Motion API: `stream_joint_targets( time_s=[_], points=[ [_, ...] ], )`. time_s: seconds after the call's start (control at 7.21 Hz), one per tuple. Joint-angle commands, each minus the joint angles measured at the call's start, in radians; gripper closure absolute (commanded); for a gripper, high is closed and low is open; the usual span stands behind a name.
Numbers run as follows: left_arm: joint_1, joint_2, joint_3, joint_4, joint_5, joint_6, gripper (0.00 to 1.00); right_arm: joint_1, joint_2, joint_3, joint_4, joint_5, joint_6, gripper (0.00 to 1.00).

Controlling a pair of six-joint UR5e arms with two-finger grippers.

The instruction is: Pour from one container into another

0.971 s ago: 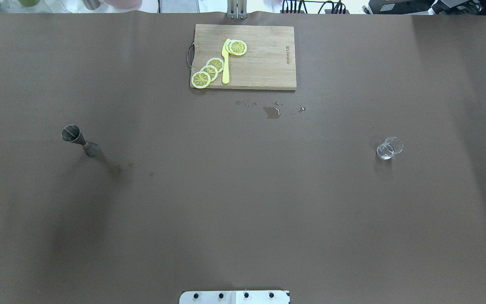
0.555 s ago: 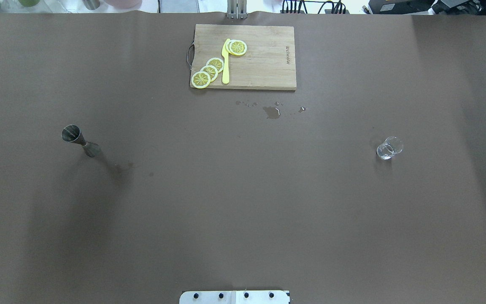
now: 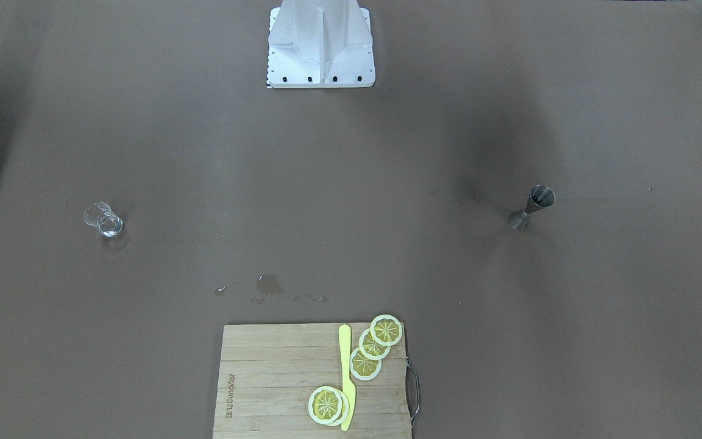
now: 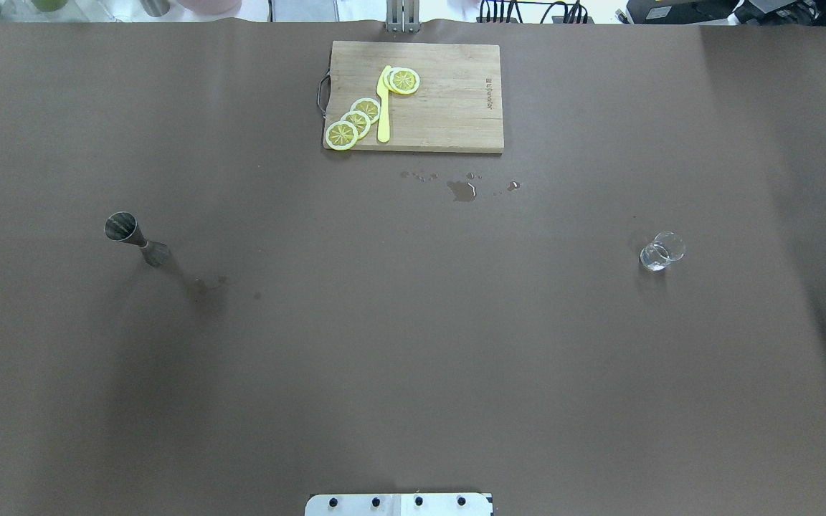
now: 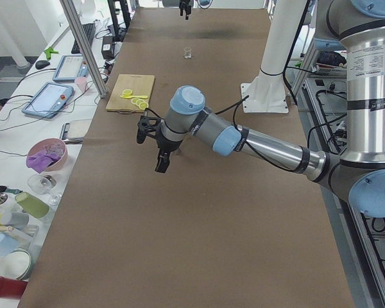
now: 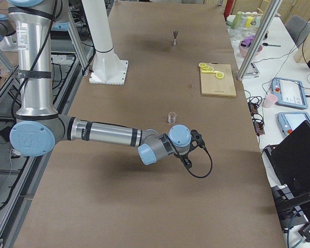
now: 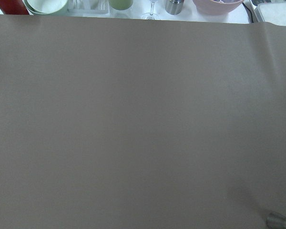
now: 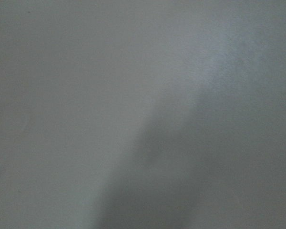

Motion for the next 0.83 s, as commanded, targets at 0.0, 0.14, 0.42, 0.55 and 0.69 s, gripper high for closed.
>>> stream_joint_targets(
  time_s=[0.0,0.14,0.42,0.55,0.69],
  points=[
    [0.076,0.064,-0.047,-0.160,0.063,-0.151,0.03,-0.102,0.004,0.001,0.142,-0.004,-0.012,0.00],
    [0.138,0.090,-0.076,-0.204,0.122,-0.220,0.03,-0.140,0.022,-0.011,0.199,-0.007,-0.054,0.00],
    [0.233,0.113,-0.143,-0.207,0.228,-0.303,0.03,-0.205,0.041,-0.005,0.247,-0.006,-0.111,0.00],
    [0.283,0.136,-0.176,-0.223,0.289,-0.354,0.03,-0.237,0.038,-0.023,0.340,-0.012,-0.121,0.00],
    [0.320,0.141,-0.184,-0.241,0.334,-0.394,0.03,-0.248,0.041,-0.041,0.359,-0.010,-0.128,0.00]
  ],
)
